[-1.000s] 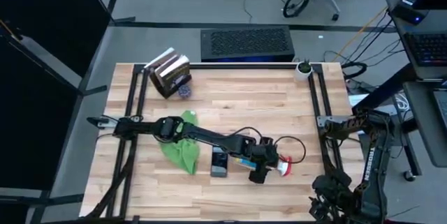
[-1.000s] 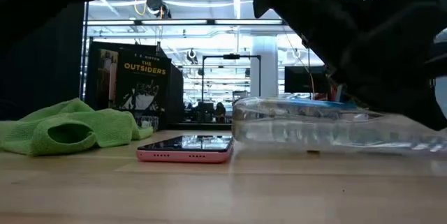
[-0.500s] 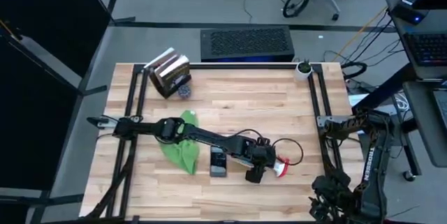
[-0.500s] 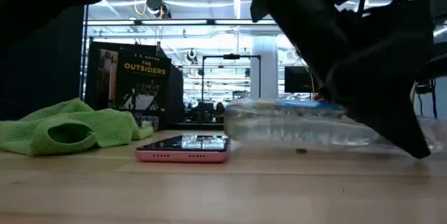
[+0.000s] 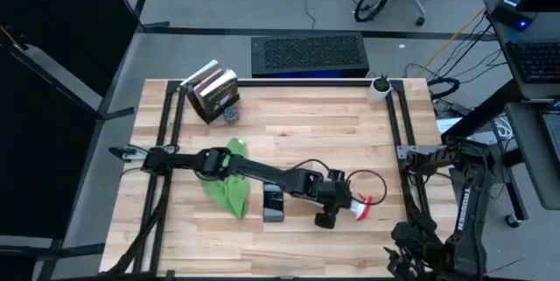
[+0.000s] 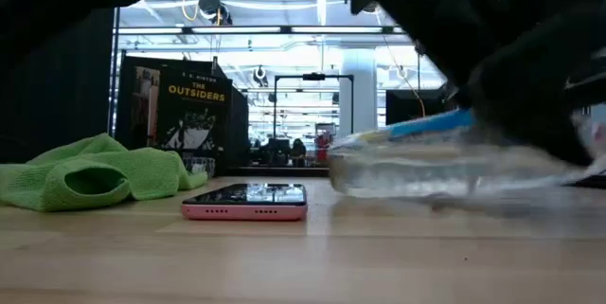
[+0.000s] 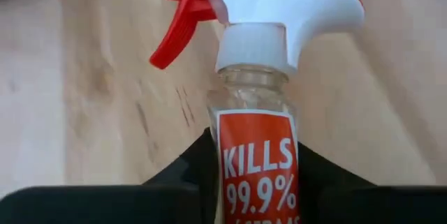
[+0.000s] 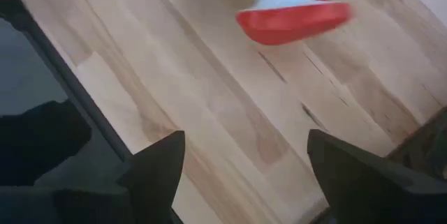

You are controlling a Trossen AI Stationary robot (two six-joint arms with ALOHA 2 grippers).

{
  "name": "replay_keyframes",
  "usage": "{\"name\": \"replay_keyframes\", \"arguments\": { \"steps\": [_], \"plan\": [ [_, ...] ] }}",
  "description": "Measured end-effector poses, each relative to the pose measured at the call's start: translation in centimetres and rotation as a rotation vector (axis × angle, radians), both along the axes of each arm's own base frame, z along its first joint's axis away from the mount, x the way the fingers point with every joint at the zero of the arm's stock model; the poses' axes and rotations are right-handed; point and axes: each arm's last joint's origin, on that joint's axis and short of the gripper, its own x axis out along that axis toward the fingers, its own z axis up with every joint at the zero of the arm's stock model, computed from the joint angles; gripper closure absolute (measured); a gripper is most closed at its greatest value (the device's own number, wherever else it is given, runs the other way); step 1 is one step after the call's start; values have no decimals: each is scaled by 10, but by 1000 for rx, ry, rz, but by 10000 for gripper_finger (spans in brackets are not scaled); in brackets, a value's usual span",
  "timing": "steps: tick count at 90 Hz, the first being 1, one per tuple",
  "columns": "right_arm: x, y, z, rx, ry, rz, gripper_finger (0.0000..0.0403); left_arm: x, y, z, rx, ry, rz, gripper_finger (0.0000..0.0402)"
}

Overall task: Apply microfiber cloth
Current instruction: Adjust the red spray bottle

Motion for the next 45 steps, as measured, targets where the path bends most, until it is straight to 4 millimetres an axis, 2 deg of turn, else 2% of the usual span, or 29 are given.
{"name": "replay_keyframes", "arguments": {
  "steps": [16, 30, 45],
  "plan": [
    [-16, 5, 1, -2, -94, 34, 117, -2, 7, 47, -23, -145, 24, 306],
    [-19, 6, 3, -23, -204, 56, 117, 5, 19, 88, -84, -409, 44, 306],
    [-18, 6, 4, -42, -259, 97, 117, 12, 36, 103, -204, -552, 19, 306]
  ]
}}
